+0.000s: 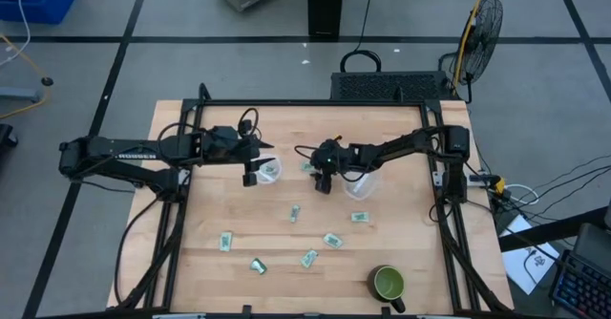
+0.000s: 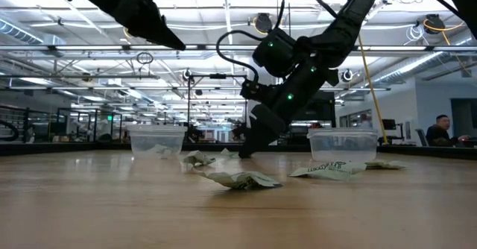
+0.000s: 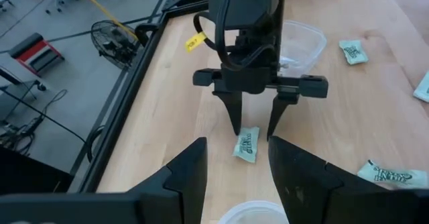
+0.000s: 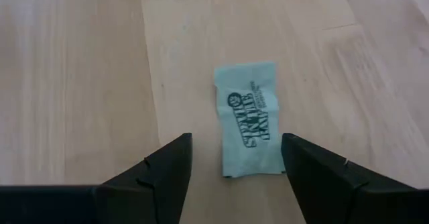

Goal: Pick and place Stevia / Truvia into bins
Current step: Put the white stevia packet into the right transparent container

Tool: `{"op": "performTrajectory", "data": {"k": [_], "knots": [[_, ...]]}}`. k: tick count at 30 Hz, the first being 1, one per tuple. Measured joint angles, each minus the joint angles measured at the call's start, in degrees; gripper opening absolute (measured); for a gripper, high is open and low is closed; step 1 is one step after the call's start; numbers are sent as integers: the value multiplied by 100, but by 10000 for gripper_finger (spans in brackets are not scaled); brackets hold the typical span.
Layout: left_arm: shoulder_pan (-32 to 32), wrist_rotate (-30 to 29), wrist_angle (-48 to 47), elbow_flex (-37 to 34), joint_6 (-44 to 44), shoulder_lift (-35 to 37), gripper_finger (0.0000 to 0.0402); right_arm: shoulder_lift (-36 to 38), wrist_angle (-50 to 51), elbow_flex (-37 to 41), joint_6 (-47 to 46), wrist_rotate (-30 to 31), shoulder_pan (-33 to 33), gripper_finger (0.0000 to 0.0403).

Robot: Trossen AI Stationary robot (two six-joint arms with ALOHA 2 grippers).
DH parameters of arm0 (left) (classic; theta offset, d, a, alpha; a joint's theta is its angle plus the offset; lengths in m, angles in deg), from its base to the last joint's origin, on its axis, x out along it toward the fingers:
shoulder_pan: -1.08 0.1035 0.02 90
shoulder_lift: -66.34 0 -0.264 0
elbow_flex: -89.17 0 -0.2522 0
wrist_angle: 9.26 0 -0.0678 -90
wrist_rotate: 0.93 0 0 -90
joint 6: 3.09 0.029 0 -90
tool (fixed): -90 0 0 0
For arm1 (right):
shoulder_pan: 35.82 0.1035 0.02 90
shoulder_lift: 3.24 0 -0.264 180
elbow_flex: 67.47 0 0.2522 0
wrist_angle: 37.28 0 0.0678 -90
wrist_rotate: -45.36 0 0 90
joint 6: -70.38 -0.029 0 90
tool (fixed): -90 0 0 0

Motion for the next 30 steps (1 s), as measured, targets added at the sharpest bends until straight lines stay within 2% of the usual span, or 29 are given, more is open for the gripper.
{"op": "performTrajectory", "data": {"k": [5,15,30], "knots": [[1,0,-3,0,-2,0,166,0,2,0,42,-53,-42,212],[2,0,-6,0,-17,0,166,2,113,0,38,-377,-81,162],[1,1,-147,0,-99,0,166,-2,-111,7,40,-593,-66,48]]}}
